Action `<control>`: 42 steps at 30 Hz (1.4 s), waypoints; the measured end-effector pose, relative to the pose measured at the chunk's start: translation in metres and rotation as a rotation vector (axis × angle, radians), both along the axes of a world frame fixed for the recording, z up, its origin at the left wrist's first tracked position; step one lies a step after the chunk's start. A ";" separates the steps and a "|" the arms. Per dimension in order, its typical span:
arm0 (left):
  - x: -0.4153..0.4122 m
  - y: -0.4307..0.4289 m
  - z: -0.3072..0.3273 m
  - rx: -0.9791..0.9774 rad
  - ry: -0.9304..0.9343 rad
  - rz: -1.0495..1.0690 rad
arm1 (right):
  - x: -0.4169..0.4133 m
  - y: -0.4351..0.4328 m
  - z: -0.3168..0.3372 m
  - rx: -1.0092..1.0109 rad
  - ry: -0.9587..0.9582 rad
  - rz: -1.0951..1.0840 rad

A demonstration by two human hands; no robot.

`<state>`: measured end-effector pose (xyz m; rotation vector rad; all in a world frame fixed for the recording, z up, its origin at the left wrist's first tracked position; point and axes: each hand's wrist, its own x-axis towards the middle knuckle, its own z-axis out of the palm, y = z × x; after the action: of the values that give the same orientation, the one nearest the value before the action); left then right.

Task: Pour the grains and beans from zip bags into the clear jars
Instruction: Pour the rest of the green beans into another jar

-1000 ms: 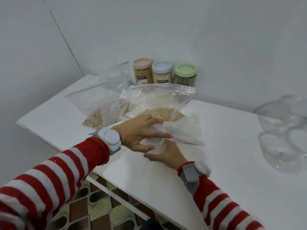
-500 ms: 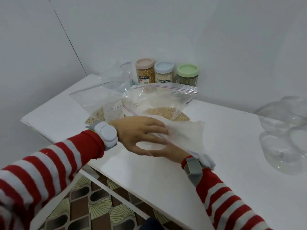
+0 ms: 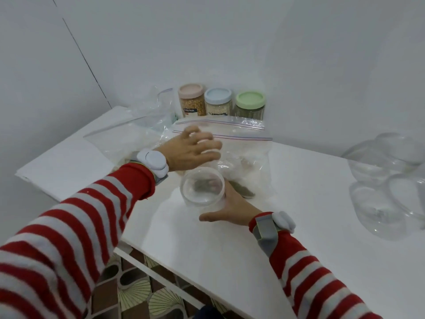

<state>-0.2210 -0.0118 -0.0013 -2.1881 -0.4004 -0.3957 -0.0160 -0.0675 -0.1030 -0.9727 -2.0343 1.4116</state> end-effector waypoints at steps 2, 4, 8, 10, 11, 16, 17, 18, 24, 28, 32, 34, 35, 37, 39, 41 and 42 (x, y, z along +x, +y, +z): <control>-0.012 0.004 0.003 -0.093 0.186 -0.039 | -0.002 0.000 -0.001 -0.017 0.003 -0.005; -0.015 0.013 0.002 -0.181 0.249 0.032 | -0.002 0.000 -0.004 -0.030 -0.001 -0.014; -0.001 0.026 -0.018 -0.715 0.114 0.597 | 0.000 0.003 -0.003 -0.043 -0.032 -0.001; 0.012 0.023 -0.023 -1.175 -0.189 0.861 | 0.002 0.005 -0.002 -0.055 -0.037 0.019; 0.017 0.022 -0.020 -1.273 -0.334 0.892 | 0.002 0.005 0.000 -0.060 -0.045 0.034; 0.019 -0.014 0.012 -1.012 -0.189 0.352 | 0.006 0.015 0.004 -0.063 -0.132 0.103; 0.017 -0.025 0.012 -1.049 -0.095 0.250 | 0.007 0.016 0.005 -0.058 -0.141 0.121; 0.015 -0.035 0.009 -1.066 -0.004 0.176 | 0.008 0.019 0.004 -0.052 -0.147 0.134; 0.008 -0.047 -0.017 -0.828 0.061 0.128 | 0.009 0.008 0.003 -0.021 -0.047 0.063; 0.029 -0.075 -0.017 -0.799 -0.139 0.516 | -0.004 -0.003 -0.004 0.010 0.024 -0.083; 0.057 -0.091 0.031 -1.001 -0.430 1.204 | -0.009 -0.008 -0.005 0.067 -0.016 -0.097; 0.052 -0.083 0.050 -1.209 -0.371 1.356 | -0.007 -0.008 -0.005 0.073 -0.012 -0.082; 0.048 -0.079 0.056 -1.236 -0.253 1.337 | -0.006 -0.008 -0.003 0.073 0.000 -0.081; 0.051 -0.075 0.058 -1.246 -0.005 1.200 | -0.007 -0.009 0.002 0.058 0.019 -0.076; 0.061 -0.077 0.049 -1.253 0.197 1.056 | -0.006 -0.009 0.005 0.064 0.004 -0.053; 0.066 -0.073 0.048 -1.232 0.206 1.023 | -0.004 -0.011 0.007 0.068 0.015 -0.025; 0.066 -0.069 0.053 -1.264 0.104 1.057 | -0.002 -0.009 0.006 0.051 0.029 -0.023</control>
<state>-0.1552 -0.0812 0.0515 -2.6125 -2.0112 0.7639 -0.0181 -0.0768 -0.0973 -0.9461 -2.0213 1.3479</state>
